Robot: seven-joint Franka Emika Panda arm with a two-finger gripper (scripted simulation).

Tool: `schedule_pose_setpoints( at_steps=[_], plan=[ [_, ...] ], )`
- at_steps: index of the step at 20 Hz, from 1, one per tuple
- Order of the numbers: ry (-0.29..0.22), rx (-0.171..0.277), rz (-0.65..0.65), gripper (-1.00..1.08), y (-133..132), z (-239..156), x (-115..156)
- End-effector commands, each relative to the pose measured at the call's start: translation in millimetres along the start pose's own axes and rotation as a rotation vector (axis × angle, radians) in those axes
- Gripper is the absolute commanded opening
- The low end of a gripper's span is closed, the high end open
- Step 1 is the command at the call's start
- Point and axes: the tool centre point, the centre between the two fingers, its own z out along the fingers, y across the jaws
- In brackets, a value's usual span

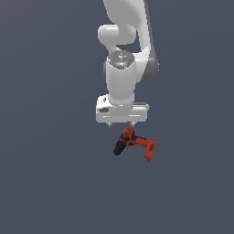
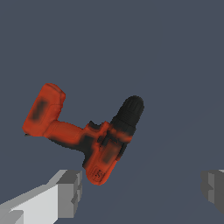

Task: Pick up the object and move it to a goal position.

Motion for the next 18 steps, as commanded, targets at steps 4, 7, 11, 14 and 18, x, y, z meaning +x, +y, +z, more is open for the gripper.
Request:
schedule_pose_setpoints(
  at_steps=[4, 7, 11, 14, 18],
  plan=[
    [-0.011, 0.001, 0.005, 0.68, -1, 5, -3],
    [-0.030, 0.002, 0.012, 0.68, -3, 13, -8],
    [-0.027, 0.001, 0.015, 0.68, -3, 13, -8],
    [-0.020, 0.000, 0.025, 0.68, -4, 17, -7],
    [-0.002, -0.005, 0.049, 0.68, -4, 24, -4]
  ],
)
